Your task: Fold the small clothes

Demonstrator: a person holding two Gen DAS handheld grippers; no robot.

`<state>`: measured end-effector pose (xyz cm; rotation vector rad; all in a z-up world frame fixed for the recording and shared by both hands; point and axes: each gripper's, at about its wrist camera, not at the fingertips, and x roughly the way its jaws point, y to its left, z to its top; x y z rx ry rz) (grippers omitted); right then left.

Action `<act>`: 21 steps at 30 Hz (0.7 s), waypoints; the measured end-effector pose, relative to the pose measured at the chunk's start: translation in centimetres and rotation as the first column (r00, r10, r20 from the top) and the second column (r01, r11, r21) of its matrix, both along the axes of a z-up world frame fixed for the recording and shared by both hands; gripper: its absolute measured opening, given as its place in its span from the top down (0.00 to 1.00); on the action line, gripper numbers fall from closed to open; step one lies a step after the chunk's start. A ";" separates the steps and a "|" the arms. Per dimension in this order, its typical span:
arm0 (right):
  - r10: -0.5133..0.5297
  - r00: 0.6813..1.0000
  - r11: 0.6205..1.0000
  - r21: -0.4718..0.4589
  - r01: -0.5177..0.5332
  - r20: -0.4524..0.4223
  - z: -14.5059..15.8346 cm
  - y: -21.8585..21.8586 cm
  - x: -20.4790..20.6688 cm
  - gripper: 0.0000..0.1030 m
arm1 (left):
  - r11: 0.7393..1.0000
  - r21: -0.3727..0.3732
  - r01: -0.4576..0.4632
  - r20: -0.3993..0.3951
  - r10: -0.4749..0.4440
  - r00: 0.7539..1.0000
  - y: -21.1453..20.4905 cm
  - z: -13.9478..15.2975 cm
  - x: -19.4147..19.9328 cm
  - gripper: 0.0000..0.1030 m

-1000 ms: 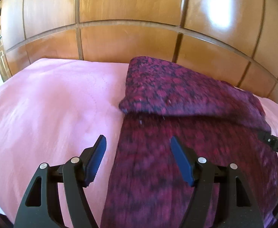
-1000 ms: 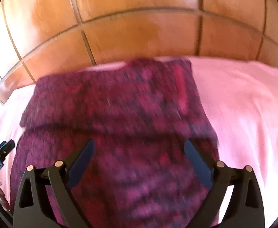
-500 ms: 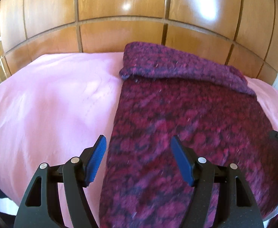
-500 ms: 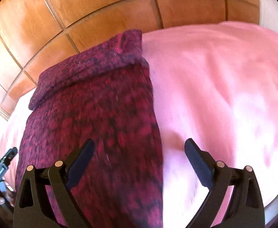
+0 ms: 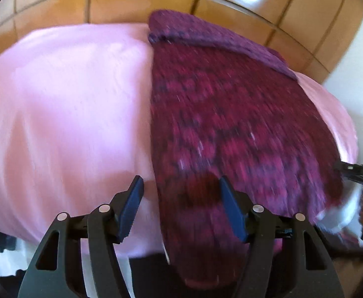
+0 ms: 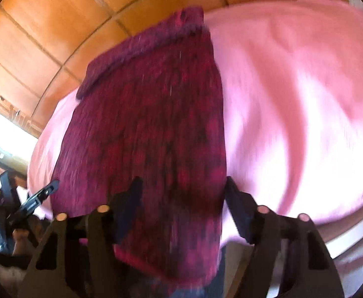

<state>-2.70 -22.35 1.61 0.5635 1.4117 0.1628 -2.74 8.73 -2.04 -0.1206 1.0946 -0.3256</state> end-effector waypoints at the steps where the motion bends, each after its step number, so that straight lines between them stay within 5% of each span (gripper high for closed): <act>1: 0.022 0.999 1.000 0.011 -0.022 -0.024 -0.3 0.4 -0.5 0.47 | 1.000 -0.020 0.011 -0.009 -0.011 1.000 0.1 -0.1 -0.3 0.49; 3: 0.073 0.996 0.997 0.003 -0.073 -0.059 -0.9 1.1 -1.0 0.58 | 0.999 -0.038 0.034 -0.028 -0.035 0.999 0.0 -0.3 -1.1 0.69; 6: 0.106 0.993 0.994 -0.002 -0.106 -0.055 -0.1 1.7 -0.8 0.74 | 0.998 -0.035 0.047 -0.001 -0.047 0.999 0.1 0.3 -1.9 0.85; 14: 0.021 0.989 0.985 0.166 -0.046 0.146 5.3 1.3 3.2 0.81 | 0.960 -0.277 0.042 0.070 -0.024 0.997 1.5 5.4 -0.3 0.86; 16: -0.006 0.983 0.983 0.182 -0.028 0.182 5.4 1.5 5.2 0.81 | 0.930 -0.364 0.040 0.067 -0.016 0.998 1.6 5.8 1.4 0.86; 21: -0.048 0.973 0.985 0.174 0.009 0.226 4.3 1.8 10.4 0.82 | 0.908 -0.418 0.008 0.069 0.023 0.997 1.1 5.3 6.7 0.87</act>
